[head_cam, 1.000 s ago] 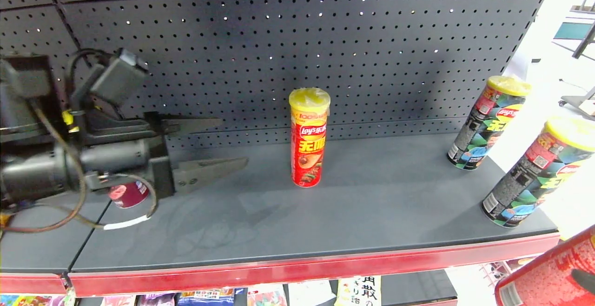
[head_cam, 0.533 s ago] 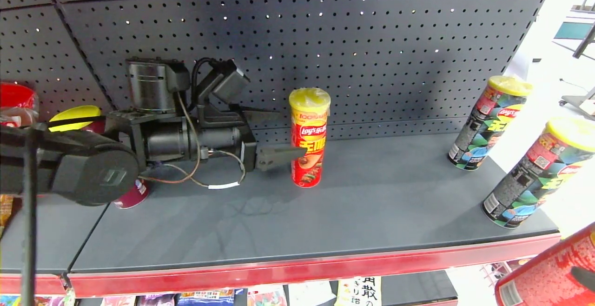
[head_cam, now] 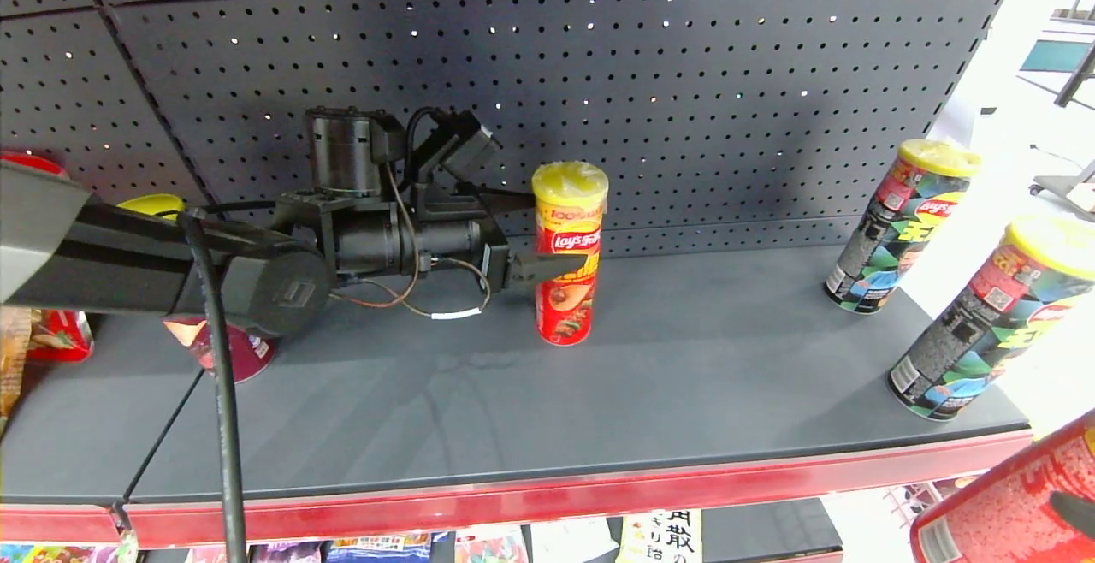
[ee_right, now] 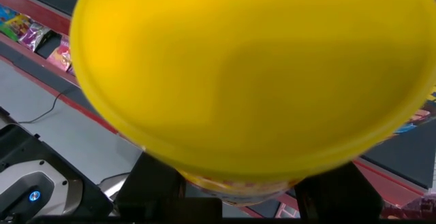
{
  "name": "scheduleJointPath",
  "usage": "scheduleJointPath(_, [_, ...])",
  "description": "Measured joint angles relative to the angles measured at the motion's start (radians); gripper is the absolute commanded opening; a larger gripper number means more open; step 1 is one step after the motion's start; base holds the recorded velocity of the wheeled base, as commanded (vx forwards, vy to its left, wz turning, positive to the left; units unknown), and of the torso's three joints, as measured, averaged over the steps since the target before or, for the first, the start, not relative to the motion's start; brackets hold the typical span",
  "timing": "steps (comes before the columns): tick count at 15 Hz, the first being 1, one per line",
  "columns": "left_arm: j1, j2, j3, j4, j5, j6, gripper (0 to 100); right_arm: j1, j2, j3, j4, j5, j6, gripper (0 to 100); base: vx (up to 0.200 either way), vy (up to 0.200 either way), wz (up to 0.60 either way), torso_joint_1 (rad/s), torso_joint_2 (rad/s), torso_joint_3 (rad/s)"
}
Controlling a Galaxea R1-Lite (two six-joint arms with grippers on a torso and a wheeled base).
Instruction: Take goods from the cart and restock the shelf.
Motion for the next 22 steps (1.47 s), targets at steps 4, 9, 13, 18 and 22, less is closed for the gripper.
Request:
scheduleJointPath(4, [-0.005, 0.056, -0.08, 0.016, 0.006, -0.002, 100, -0.001, 0.0, 0.0, 0.0, -0.005, 0.0, 0, 0.0, 0.0, 0.0, 0.0, 0.0, 0.0])
scheduleJointPath(9, [-0.024, 0.117, -0.145, 0.016, 0.007, -0.003, 100, -0.001, 0.0, 0.005, 0.0, -0.008, 0.0, 0, 0.0, 0.0, 0.0, 0.0, 0.0, 0.0])
scheduleJointPath(13, [-0.037, 0.155, -0.192, 0.015, 0.028, -0.004, 0, -0.001, 0.0, 0.008, 0.001, -0.008, 0.0, 0, 0.0, 0.0, 0.0, 0.0, 0.0, 0.0])
scheduleJointPath(18, [-0.049, 0.166, -0.195, 0.012, 0.008, -0.021, 0, -0.009, 0.0, 0.009, 0.002, -0.008, 0.0, 0, 0.0, 0.0, 0.0, 0.0, 0.0, 0.0])
scheduleJointPath(22, [-0.051, 0.092, -0.108, 0.018, -0.063, -0.061, 0, -0.014, 0.0, 0.005, 0.001, -0.008, 0.0, 0, 0.0, 0.0, 0.0, 0.0, 0.0, 0.0])
